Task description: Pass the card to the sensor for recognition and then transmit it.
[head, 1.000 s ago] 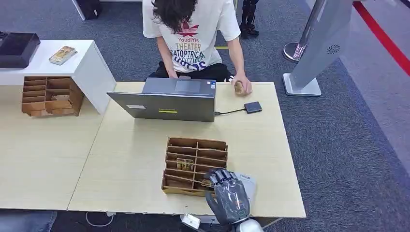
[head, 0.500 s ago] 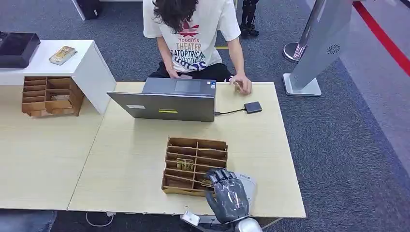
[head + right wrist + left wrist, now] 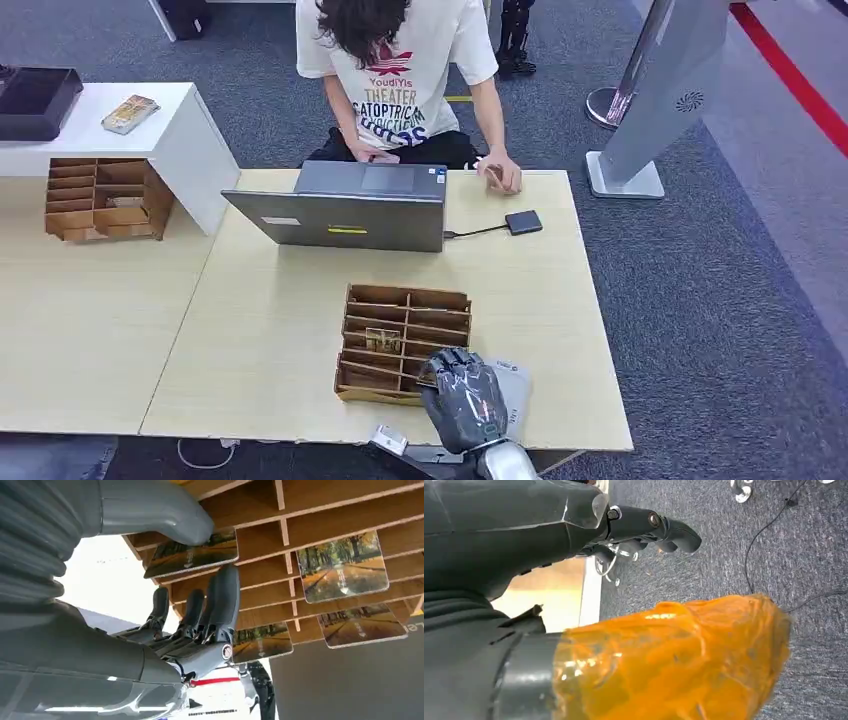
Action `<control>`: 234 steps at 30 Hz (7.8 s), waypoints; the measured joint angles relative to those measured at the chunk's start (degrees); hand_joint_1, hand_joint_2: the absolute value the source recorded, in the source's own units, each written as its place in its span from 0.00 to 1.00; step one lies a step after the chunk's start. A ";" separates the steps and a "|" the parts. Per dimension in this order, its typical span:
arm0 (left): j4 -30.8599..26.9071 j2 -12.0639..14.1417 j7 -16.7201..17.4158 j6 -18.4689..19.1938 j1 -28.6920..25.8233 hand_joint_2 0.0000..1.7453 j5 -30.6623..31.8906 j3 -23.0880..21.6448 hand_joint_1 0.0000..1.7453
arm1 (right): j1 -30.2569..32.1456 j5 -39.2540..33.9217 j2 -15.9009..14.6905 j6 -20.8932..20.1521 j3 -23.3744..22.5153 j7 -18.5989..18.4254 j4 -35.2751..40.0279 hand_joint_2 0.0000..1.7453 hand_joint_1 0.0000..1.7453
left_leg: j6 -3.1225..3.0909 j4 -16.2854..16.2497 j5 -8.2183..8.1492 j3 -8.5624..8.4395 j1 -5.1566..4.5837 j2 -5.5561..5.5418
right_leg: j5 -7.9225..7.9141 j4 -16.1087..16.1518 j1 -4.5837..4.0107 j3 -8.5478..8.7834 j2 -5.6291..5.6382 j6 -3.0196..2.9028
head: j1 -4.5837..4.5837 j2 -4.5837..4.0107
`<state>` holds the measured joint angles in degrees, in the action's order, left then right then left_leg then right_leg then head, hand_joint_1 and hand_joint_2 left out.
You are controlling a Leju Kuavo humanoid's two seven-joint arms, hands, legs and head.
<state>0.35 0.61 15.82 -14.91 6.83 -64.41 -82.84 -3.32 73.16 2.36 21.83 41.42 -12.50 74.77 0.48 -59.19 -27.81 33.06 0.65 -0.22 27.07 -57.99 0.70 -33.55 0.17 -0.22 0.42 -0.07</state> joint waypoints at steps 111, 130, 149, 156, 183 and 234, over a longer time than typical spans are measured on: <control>0.00 0.55 -0.94 0.00 0.43 0.00 1.42 -1.49 0.00 | 4.65 9.77 3.21 16.48 -8.76 6.54 26.58 1.00 1.00 | 0.00 0.00 0.00 -0.03 0.00 0.00 | 0.00 0.00 0.00 0.01 0.00 0.00 | 0.02 0.00; 0.00 0.59 -1.40 0.00 1.65 0.00 7.89 -1.49 0.00 | 1.67 11.85 10.99 16.48 -17.33 27.32 33.37 1.00 1.00 | 0.04 0.00 0.05 -0.03 0.00 0.00 | -0.06 -0.01 0.00 0.03 0.00 -0.03 | 0.00 0.00; 0.00 0.31 -2.43 0.00 3.65 0.00 14.32 -1.90 0.00 | -25.30 16.50 2.01 16.46 -12.76 8.33 0.54 1.00 1.00 | 0.03 -0.05 0.20 -0.03 -0.01 -0.01 | -0.22 -0.04 0.01 0.01 0.01 0.00 | 0.02 0.00; 0.00 -0.22 -2.88 0.00 3.98 0.00 15.47 -1.99 0.00 | -32.44 16.48 -3.15 16.30 -8.61 2.74 -7.58 1.00 1.00 | 0.03 -0.05 0.20 -0.02 -0.01 -0.01 | -0.22 -0.04 0.01 0.01 0.00 0.00 | 0.02 0.00; 0.00 -1.22 -0.85 0.00 5.52 0.00 20.26 -2.47 0.00 | -37.68 16.48 -8.20 16.48 -5.11 -6.16 -19.06 1.00 1.00 | 0.03 -0.05 0.20 -0.03 0.00 0.00 | -0.22 -0.04 0.00 0.00 0.01 0.00 | 0.04 0.00; 0.00 -2.67 -0.18 0.00 5.70 0.00 16.83 -4.35 0.00 | -18.80 -16.12 2.87 16.46 -10.43 23.85 7.90 0.00 0.00 | 0.04 0.02 0.10 0.01 0.03 -0.08 | -0.06 -0.04 -0.02 -0.04 -0.06 -0.04 | 0.04 0.02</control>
<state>0.35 -2.05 15.65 -14.91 12.53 -47.59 -87.19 -22.12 57.04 5.23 38.29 30.99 11.34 82.67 0.52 -59.17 -27.71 33.07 0.68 -0.30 27.01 -58.03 0.68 -33.59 0.12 -0.25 0.46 -0.04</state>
